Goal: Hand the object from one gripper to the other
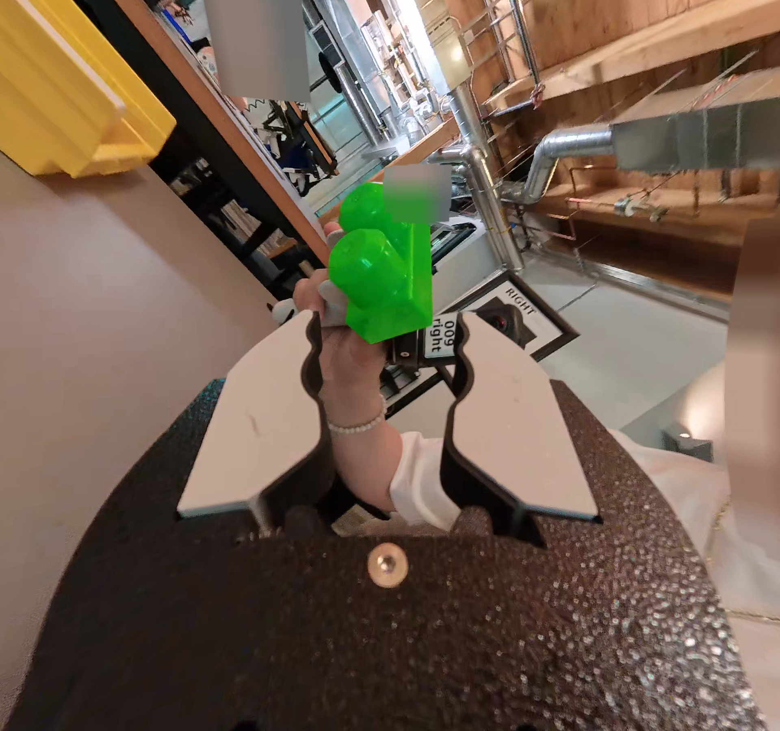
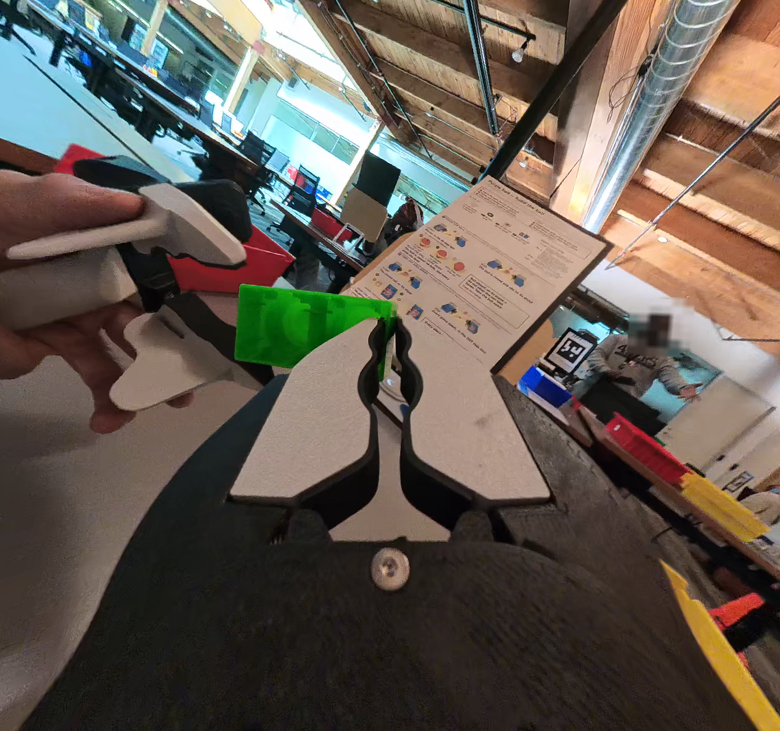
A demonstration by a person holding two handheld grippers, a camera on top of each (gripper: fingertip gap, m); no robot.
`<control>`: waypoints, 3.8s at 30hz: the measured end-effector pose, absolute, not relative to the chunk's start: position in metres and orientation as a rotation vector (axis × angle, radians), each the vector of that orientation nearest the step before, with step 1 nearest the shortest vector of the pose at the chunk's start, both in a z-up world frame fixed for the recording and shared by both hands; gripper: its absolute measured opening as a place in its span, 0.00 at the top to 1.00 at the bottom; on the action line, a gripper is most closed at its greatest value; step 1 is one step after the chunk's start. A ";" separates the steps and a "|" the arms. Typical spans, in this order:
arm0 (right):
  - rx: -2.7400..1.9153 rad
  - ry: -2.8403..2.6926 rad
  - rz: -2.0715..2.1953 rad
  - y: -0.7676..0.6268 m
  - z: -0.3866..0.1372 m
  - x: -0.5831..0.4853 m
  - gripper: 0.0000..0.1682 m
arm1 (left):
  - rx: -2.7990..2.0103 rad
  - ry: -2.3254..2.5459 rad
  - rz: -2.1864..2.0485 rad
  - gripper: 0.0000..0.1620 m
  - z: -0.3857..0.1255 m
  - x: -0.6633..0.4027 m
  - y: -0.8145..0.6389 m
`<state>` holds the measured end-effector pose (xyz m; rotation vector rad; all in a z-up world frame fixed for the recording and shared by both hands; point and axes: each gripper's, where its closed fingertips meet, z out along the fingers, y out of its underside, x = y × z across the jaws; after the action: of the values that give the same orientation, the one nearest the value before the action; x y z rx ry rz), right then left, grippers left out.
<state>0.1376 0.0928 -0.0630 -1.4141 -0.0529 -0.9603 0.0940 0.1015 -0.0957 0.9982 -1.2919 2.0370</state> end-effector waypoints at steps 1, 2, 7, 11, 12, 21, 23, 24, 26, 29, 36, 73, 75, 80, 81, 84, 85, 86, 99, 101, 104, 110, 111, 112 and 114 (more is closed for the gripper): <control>-1.414 -0.068 -0.974 0.094 -0.064 0.136 0.98 | 1.002 -1.266 2.021 0.66 -0.096 0.094 0.101; -1.426 -0.083 -0.973 0.097 -0.066 0.135 0.98 | 1.006 -1.254 2.011 0.70 -0.097 0.094 0.100; -1.469 -0.074 -0.916 0.099 -0.075 0.137 0.97 | 1.047 -1.346 2.075 0.76 -0.105 0.101 0.102; -1.519 -0.029 -0.637 0.099 -0.082 0.135 0.78 | 1.111 -1.627 2.204 0.76 -0.115 0.112 0.115; -1.527 0.019 -0.504 0.100 -0.084 0.134 0.71 | 1.128 -1.731 2.245 0.76 -0.118 0.115 0.121; -1.359 0.171 0.117 0.117 -0.081 0.110 0.75 | 0.784 -2.061 2.365 0.76 -0.112 0.097 0.114; -1.392 0.118 0.014 0.117 -0.081 0.109 0.75 | 0.828 -2.092 2.338 0.75 -0.116 0.100 0.117; -1.413 0.081 -0.082 0.117 -0.081 0.111 0.75 | 0.875 -2.097 2.325 0.75 -0.117 0.103 0.119; -1.427 0.002 -0.365 0.113 -0.080 0.117 0.75 | 0.994 -2.010 2.305 0.62 -0.114 0.108 0.126; -1.389 -0.103 -0.799 0.107 -0.076 0.125 0.75 | 1.233 -1.650 2.168 0.60 -0.109 0.115 0.135; -1.258 -0.255 -1.091 0.113 -0.075 0.106 0.75 | 1.152 -1.282 1.996 0.59 -0.107 0.105 0.110; -1.421 0.394 0.799 0.121 -0.108 0.093 0.73 | 0.086 -2.610 2.722 0.78 -0.115 0.083 0.126; -1.433 0.395 0.808 0.120 -0.111 0.094 0.68 | 0.067 -2.608 2.744 0.78 -0.114 0.083 0.123; -1.404 0.410 0.873 0.119 -0.112 0.095 0.62 | 0.054 -2.527 2.808 0.78 -0.106 0.079 0.127; -1.399 0.403 0.889 0.120 -0.112 0.093 0.62 | 0.044 -2.534 2.803 0.78 -0.106 0.078 0.127; -1.424 0.342 0.960 0.125 -0.114 0.075 0.63 | -0.003 -2.489 2.821 0.78 -0.105 0.074 0.124; -1.433 0.329 0.978 0.128 -0.115 0.070 0.64 | -0.020 -2.478 2.816 0.78 -0.106 0.073 0.123; -1.428 0.312 0.990 0.129 -0.114 0.067 0.66 | -0.031 -2.473 2.810 0.78 -0.107 0.072 0.122; -1.386 0.297 0.795 0.132 -0.108 0.084 0.70 | 0.311 -2.424 2.674 0.67 -0.111 0.083 0.132; -1.401 0.275 0.554 0.127 -0.105 0.101 0.70 | 0.489 -2.368 2.530 0.58 -0.115 0.088 0.131; -1.479 0.153 0.210 0.120 -0.104 0.111 0.70 | 0.766 -2.204 2.349 0.57 -0.117 0.097 0.130; -1.595 0.002 -0.005 0.125 -0.114 0.102 0.70 | 0.846 -2.077 2.259 0.72 -0.115 0.095 0.131; -1.596 0.003 0.021 0.126 -0.114 0.100 0.70 | 0.821 -2.112 2.247 0.73 -0.117 0.093 0.132; -1.596 0.005 0.038 0.127 -0.115 0.098 0.70 | 0.801 -2.138 2.238 0.73 -0.118 0.091 0.134; -1.600 0.008 0.035 0.129 -0.115 0.097 0.70 | 0.783 -2.187 2.248 0.73 -0.118 0.091 0.137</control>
<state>0.0969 0.1292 -0.1155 -1.6001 0.0077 0.0345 0.0910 0.1367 -0.1180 0.7833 -2.1866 2.2477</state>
